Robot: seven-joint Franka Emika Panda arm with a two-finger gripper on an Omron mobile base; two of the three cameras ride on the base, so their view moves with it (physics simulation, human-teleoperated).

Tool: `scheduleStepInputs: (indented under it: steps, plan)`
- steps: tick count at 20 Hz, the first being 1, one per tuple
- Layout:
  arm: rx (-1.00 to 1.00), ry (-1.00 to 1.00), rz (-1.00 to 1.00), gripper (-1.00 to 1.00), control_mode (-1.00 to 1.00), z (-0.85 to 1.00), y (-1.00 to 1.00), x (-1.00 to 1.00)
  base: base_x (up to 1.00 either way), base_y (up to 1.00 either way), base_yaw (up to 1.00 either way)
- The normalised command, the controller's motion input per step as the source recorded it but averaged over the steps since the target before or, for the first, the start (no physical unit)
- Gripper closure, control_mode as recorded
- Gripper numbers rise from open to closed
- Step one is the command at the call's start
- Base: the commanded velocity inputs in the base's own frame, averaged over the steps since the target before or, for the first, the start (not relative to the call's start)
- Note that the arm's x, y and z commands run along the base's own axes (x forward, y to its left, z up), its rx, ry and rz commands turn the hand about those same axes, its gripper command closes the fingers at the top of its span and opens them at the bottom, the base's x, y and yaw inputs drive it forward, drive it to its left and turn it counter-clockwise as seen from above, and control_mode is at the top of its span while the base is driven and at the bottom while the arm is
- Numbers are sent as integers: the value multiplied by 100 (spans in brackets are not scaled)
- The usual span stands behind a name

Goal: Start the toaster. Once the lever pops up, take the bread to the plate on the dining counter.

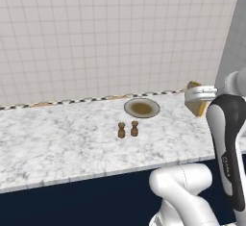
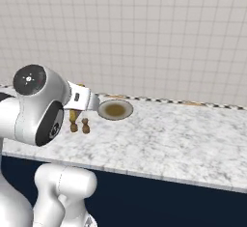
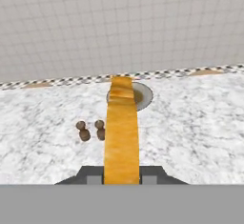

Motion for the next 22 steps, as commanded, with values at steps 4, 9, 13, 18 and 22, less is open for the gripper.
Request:
scheduleStepInputs:
  steps: [4, 9, 13, 18, 22]
  plan:
    - [11, 7, 4, 100, -100, -3, -10, 84, 0, 0, 0]
    - [4, 10, 0, 100, -100, -13, 0, 41, 0, 0, 0]
    - [8, 4, 0, 100, -100, -17, 0, 40, 0, 0, 0]
    - [10, 0, 0, 100, -100, -44, 4, 51, 0, 0, 0]
    - [2, 0, 0, 100, -100, -48, 17, 57, 0, 0, 0]
